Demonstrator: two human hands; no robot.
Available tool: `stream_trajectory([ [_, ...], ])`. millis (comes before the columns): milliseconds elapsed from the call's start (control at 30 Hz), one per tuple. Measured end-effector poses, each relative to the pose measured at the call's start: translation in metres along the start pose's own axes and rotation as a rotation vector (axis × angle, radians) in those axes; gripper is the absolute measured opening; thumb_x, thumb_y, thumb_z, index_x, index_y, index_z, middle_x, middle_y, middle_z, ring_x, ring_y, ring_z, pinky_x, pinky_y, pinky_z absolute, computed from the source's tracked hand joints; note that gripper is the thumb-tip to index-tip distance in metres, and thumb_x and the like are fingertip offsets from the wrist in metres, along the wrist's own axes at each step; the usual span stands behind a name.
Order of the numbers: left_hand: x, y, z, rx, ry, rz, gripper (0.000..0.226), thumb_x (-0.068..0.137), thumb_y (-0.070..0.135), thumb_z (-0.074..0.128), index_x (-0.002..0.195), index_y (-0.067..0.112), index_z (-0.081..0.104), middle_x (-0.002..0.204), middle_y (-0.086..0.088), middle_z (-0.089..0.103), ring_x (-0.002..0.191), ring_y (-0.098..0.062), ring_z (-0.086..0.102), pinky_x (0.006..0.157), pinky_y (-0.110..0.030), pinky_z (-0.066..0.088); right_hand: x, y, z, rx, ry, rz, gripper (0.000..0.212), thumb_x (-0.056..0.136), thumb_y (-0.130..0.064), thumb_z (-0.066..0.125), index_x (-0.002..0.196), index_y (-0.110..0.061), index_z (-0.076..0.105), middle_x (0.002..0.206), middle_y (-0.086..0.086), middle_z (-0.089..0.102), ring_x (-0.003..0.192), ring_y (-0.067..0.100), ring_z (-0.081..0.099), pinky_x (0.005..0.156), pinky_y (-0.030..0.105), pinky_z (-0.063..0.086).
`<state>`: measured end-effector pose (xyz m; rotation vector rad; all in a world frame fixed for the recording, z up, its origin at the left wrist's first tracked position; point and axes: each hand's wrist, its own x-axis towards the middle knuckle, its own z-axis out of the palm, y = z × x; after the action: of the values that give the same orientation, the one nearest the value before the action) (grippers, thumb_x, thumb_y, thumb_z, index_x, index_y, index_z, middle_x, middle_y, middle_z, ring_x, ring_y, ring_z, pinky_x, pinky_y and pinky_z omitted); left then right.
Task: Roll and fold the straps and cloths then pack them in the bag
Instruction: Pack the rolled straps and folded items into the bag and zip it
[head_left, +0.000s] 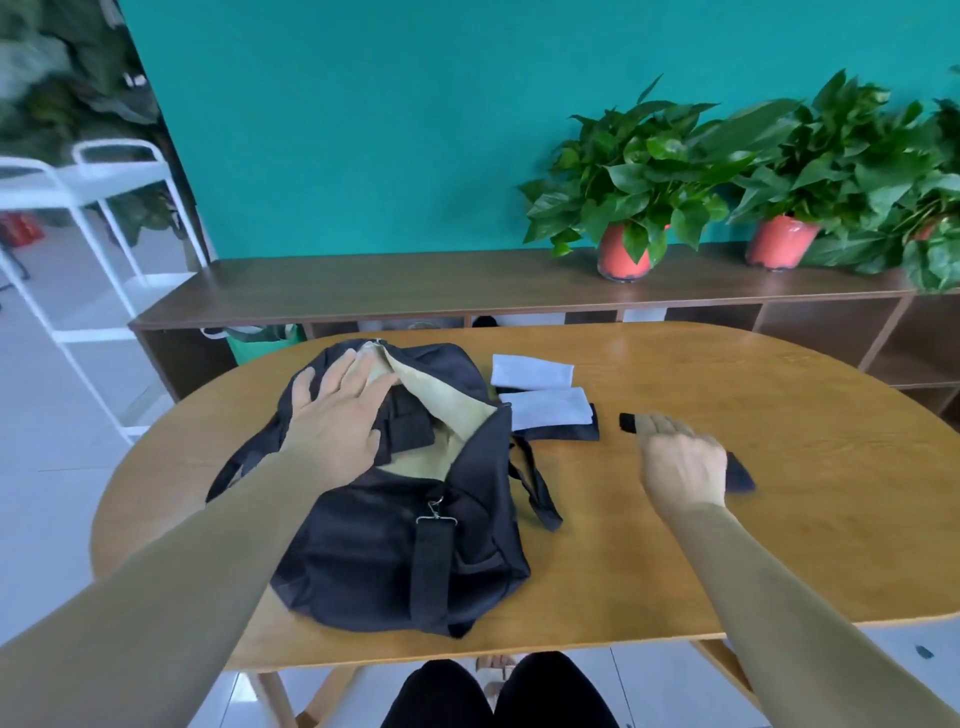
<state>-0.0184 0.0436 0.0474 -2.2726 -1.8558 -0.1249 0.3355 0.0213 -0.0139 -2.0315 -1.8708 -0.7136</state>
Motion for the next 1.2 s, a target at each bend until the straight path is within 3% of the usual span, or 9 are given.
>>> stream_trajectory([
  [100,-0.005,-0.024,-0.001,0.009,-0.019,-0.048,0.058,0.094,0.026,0.046,0.146,0.032,0.023,0.161,0.004,-0.007,0.147,-0.018,-0.009,0.115,-0.051,0.000,0.018,-0.043,-0.020,0.054,0.158,-0.067,0.029,0.050,0.011,0.058,0.068,-0.011,0.059,0.058,0.001,0.055,0.051,0.022,0.055,0.049,0.022,0.021],
  [267,-0.007,-0.056,0.003,-0.030,-0.040,-0.081,0.053,0.093,0.023,0.047,0.141,0.035,0.029,0.161,0.002,-0.006,0.147,-0.019,-0.010,0.116,-0.052,-0.001,0.036,-0.138,-0.055,0.187,0.397,-0.228,0.026,0.048,0.007,0.047,0.061,-0.015,0.049,0.052,-0.002,0.046,0.044,0.017,0.044,0.046,0.022,0.018],
  [333,-0.006,-0.066,0.009,-0.062,-0.029,-0.077,0.048,0.092,0.021,0.047,0.135,0.038,0.034,0.161,0.002,-0.005,0.147,-0.018,-0.009,0.116,-0.052,-0.001,0.038,-0.175,-0.053,0.204,0.399,-0.293,0.022,0.054,0.004,0.049,0.065,-0.016,0.053,0.057,-0.002,0.050,0.049,0.017,0.050,0.047,0.024,0.021],
  [433,-0.004,-0.077,0.016,-0.086,-0.025,-0.059,0.043,0.093,0.023,0.046,0.131,0.040,0.036,0.161,0.001,-0.004,0.147,-0.018,-0.008,0.115,-0.052,-0.001,0.039,-0.222,-0.047,0.218,0.341,-0.344,0.024,0.048,0.002,0.054,0.063,-0.017,0.054,0.056,-0.003,0.047,0.049,0.016,0.047,0.046,0.025,0.021],
  [500,-0.002,-0.082,0.020,-0.077,-0.026,-0.046,0.045,0.094,0.026,0.044,0.136,0.039,0.032,0.161,0.002,-0.004,0.147,-0.018,-0.008,0.115,-0.052,-0.001,0.040,-0.247,-0.041,0.229,0.307,-0.343,0.022,0.055,0.002,0.044,0.062,-0.017,0.053,0.054,-0.003,0.046,0.048,0.015,0.045,0.046,0.025,0.019],
  [633,0.001,-0.087,0.028,-0.095,-0.007,-0.037,0.060,0.094,0.031,0.045,0.148,0.034,0.019,0.161,0.002,-0.002,0.147,-0.017,-0.007,0.115,-0.051,-0.001,0.045,-0.283,-0.023,0.271,0.228,-0.335,0.041,0.067,0.000,0.017,0.064,-0.015,0.055,0.056,-0.001,0.050,0.052,0.018,0.050,0.047,0.026,0.029],
  [800,0.001,-0.089,0.038,-0.105,0.000,-0.030,0.069,0.092,0.034,0.047,0.150,0.034,0.010,0.161,0.004,-0.004,0.147,-0.015,-0.007,0.117,-0.050,0.000,0.053,-0.306,-0.008,0.168,0.052,-0.390,0.017,0.059,-0.009,0.058,0.074,-0.014,0.064,0.064,-0.001,0.059,0.061,0.017,0.057,0.050,0.027,0.035],
  [1067,0.000,-0.092,0.050,-0.141,0.030,-0.006,0.069,0.093,0.035,0.047,0.150,0.033,0.009,0.161,0.006,0.000,0.147,-0.014,-0.007,0.116,-0.049,-0.001,0.049,-0.316,0.011,0.077,-0.171,-0.423,0.031,0.054,-0.022,0.077,0.083,-0.016,0.069,0.076,-0.002,0.066,0.073,0.015,0.063,0.051,0.024,0.040],
  [1200,-0.002,-0.091,0.051,-0.149,0.031,0.005,0.071,0.093,0.033,0.048,0.151,0.032,0.008,0.161,0.005,-0.002,0.147,-0.014,-0.008,0.116,-0.048,-0.002,0.048,-0.314,0.007,0.064,-0.213,-0.437,0.031,0.053,-0.025,0.077,0.080,-0.016,0.067,0.073,-0.002,0.064,0.069,0.016,0.060,0.053,0.025,0.033],
])
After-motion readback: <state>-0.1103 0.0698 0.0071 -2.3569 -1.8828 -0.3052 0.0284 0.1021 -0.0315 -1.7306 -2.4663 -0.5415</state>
